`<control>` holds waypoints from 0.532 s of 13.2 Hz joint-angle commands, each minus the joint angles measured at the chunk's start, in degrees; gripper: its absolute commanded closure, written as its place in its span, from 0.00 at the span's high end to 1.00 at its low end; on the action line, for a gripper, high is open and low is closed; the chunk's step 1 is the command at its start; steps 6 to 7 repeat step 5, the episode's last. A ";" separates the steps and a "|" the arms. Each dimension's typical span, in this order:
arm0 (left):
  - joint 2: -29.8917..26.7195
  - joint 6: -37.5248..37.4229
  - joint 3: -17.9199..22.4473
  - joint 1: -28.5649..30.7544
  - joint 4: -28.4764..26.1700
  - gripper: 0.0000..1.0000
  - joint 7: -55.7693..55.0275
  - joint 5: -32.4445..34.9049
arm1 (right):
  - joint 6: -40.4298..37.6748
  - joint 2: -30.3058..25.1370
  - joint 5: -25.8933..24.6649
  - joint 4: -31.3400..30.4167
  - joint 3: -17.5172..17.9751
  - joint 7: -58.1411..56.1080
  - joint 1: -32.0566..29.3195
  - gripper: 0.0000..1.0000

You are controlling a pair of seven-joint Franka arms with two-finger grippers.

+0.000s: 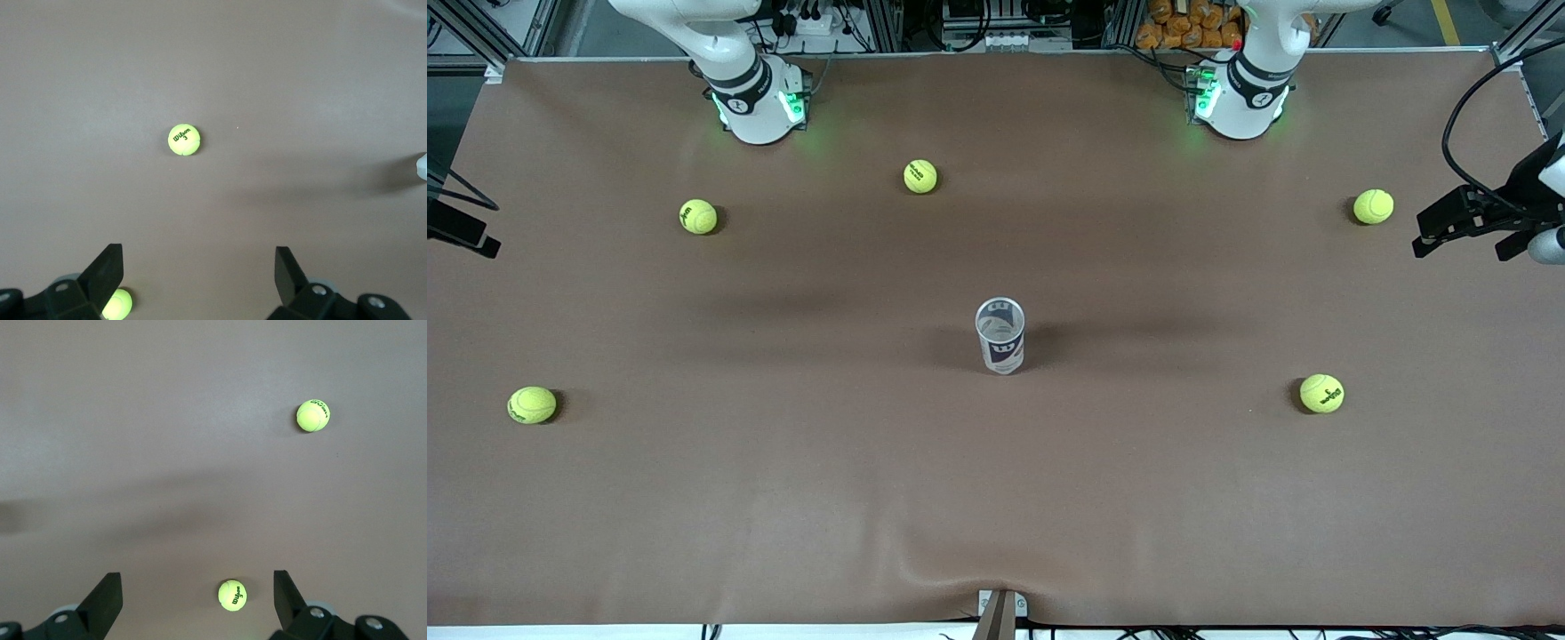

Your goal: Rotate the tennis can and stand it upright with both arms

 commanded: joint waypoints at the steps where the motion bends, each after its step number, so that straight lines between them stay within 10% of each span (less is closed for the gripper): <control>1: -0.40 -0.76 -0.37 0.12 0.08 1.00 -0.84 1.47 | 0.20 0.10 0.21 0.07 -0.17 -0.61 0.13 1.00; 7: -0.31 -0.76 -0.37 0.03 -0.01 1.00 -0.31 1.47 | 0.20 0.10 0.21 0.07 -0.09 -0.61 0.13 1.00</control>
